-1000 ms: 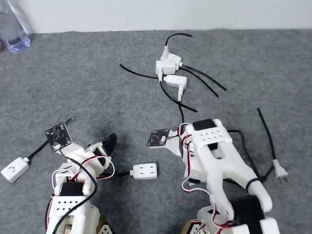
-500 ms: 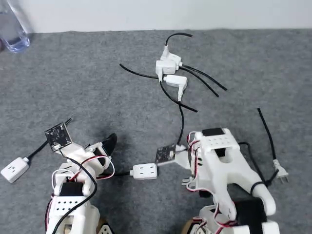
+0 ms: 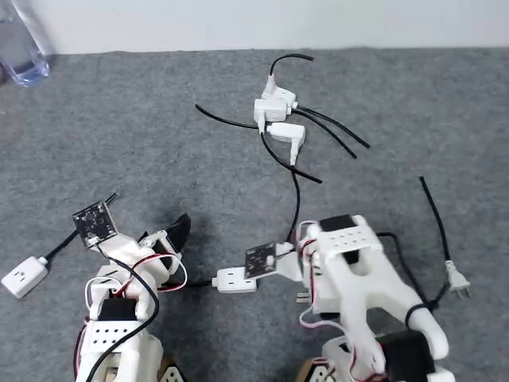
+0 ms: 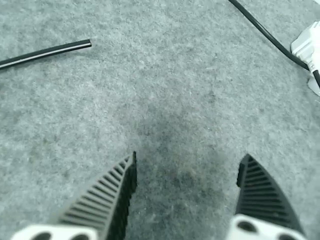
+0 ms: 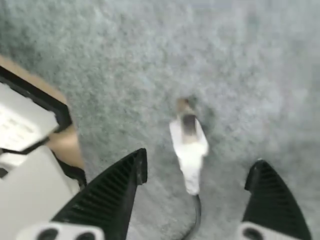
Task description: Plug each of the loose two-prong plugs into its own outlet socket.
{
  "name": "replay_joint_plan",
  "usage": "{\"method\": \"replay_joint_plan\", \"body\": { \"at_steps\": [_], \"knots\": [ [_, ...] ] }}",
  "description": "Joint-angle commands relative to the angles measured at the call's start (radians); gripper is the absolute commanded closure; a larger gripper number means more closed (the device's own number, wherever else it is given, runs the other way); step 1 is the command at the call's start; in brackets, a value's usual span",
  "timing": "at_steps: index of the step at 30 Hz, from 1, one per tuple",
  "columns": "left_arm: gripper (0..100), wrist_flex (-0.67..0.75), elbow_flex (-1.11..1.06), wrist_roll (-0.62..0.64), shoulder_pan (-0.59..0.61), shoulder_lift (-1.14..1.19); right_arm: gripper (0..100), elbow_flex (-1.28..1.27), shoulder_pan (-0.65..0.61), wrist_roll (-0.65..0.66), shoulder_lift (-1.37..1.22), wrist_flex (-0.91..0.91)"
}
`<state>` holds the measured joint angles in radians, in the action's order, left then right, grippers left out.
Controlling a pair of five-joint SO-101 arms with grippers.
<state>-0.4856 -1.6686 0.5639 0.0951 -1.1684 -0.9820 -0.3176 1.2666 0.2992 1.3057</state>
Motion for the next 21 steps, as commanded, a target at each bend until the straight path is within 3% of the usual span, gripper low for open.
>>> {"method": "replay_joint_plan", "body": {
  "at_steps": [1,12,21],
  "knots": [
    [69,0.025,0.007,-0.005,-0.003,-0.011,71.4,0.012,-0.102,-0.069,0.108,0.068],
    [69,0.025,0.005,-0.002,-0.002,-0.011,71.4,0.048,-0.047,-0.066,0.081,-0.024],
    [69,0.023,0.005,-0.003,-0.005,-0.011,71.4,0.222,0.045,0.034,-0.104,-0.047]
  ]
}}
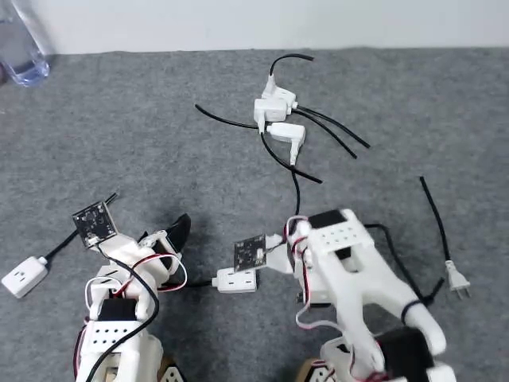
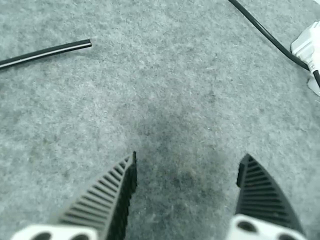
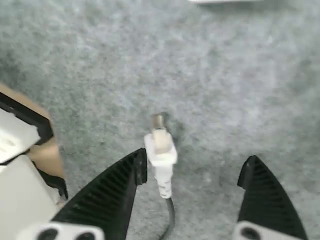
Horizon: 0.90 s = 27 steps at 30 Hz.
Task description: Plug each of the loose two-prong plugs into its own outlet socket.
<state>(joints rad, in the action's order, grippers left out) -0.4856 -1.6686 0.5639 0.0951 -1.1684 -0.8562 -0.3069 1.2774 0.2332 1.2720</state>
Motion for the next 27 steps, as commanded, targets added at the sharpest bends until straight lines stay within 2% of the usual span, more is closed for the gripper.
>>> {"method": "replay_joint_plan", "body": {
  "at_steps": [1,10,16,23,27],
  "knots": [
    [69,0.023,0.005,-0.003,-0.005,-0.011,71.5,0.118,0.041,0.029,-0.054,-0.008],
    [69,0.023,0.005,-0.003,-0.005,-0.011,71.7,0.198,0.042,0.038,-0.108,-0.002],
    [69,0.023,0.005,-0.003,-0.005,-0.011,71.7,0.226,0.039,0.038,-0.096,0.107],
    [69,0.023,0.005,-0.003,-0.005,-0.011,71.8,0.199,0.035,0.037,0.088,0.237],
    [69,0.023,0.005,-0.003,-0.005,-0.011,71.8,0.083,0.035,0.037,0.236,0.262]
  ]
}}
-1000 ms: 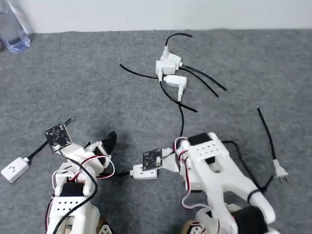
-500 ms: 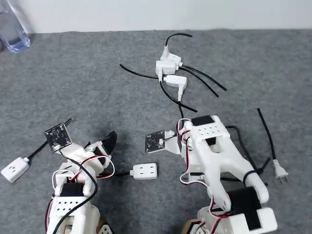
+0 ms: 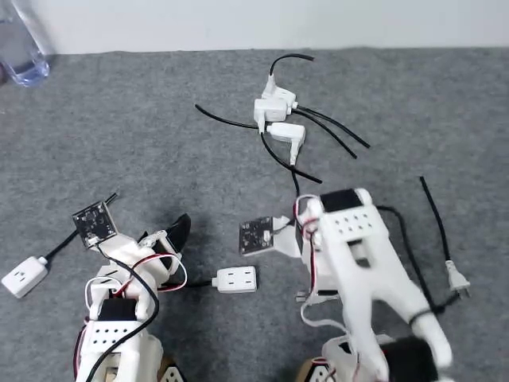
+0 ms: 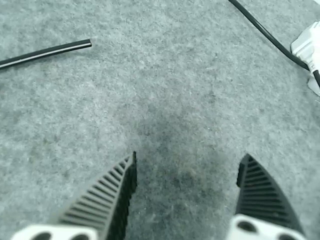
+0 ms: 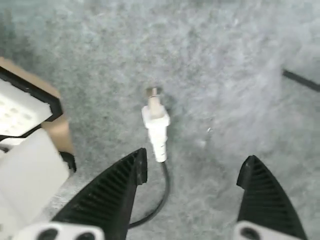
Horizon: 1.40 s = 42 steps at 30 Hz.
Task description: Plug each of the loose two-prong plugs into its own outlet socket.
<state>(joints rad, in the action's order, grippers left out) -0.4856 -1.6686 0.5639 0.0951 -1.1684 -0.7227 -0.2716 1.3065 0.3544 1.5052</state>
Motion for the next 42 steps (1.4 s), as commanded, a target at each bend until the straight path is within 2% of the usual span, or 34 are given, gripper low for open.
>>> {"method": "replay_joint_plan", "body": {
  "at_steps": [1,7,13,24,29,35,42],
  "knots": [
    [69,0.023,0.005,-0.003,-0.005,-0.011,71.8,-0.098,-0.001,0.008,0.15,0.028],
    [69,0.023,0.005,-0.003,-0.005,-0.011,71.8,-0.348,-0.002,0.014,0.364,0.016],
    [69,0.023,0.005,-0.002,-0.005,-0.011,71.8,-0.411,-0.033,0.005,0.501,0.028],
    [69,0.023,0.005,-0.002,-0.005,-0.011,72.1,-0.361,-0.133,0.006,0.292,0.03],
    [69,0.025,0.005,-0.003,-0.005,-0.011,78.1,-0.245,-0.13,0.014,0.203,0.15],
    [69,0.025,0.005,-0.003,-0.005,-0.011,77.9,-0.19,-0.133,0.008,0.226,0.226],
    [69,0.025,0.005,-0.003,-0.005,-0.011,77.9,-0.19,-0.133,0.014,0.209,0.225]
  ]
}}
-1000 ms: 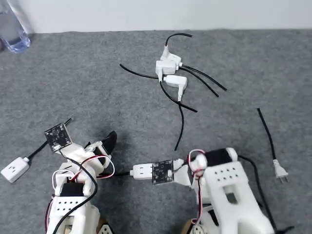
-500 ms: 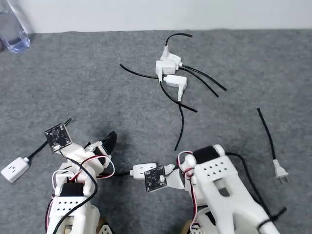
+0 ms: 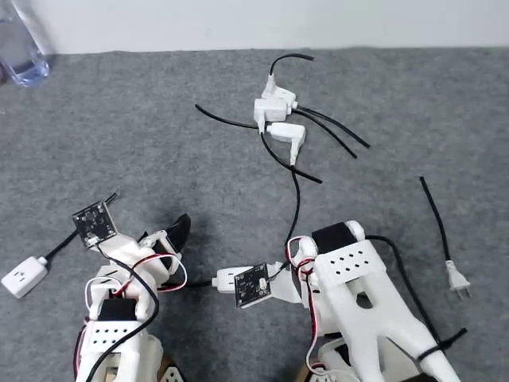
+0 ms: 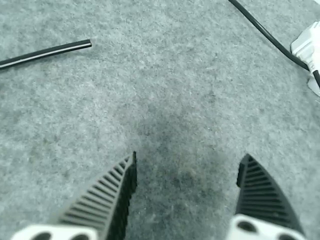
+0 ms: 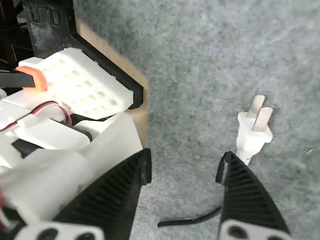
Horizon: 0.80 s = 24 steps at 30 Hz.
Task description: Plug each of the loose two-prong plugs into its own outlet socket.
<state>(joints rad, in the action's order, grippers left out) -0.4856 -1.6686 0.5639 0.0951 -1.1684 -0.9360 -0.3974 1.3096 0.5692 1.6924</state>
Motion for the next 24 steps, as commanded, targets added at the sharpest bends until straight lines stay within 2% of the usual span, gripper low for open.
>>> {"method": "replay_joint_plan", "body": {
  "at_steps": [1,19,24],
  "knots": [
    [69,0.025,0.005,-0.003,-0.005,-0.011,77.9,0.023,-0.007,0.014,-0.015,0.036],
    [69,0.025,0.005,-0.003,-0.003,-0.011,77.9,0.014,-0.001,0.044,-0.176,-0.166],
    [69,0.025,0.005,-0.003,-0.003,-0.011,77.9,0.048,0.001,0.044,-0.179,-0.174]
  ]
}}
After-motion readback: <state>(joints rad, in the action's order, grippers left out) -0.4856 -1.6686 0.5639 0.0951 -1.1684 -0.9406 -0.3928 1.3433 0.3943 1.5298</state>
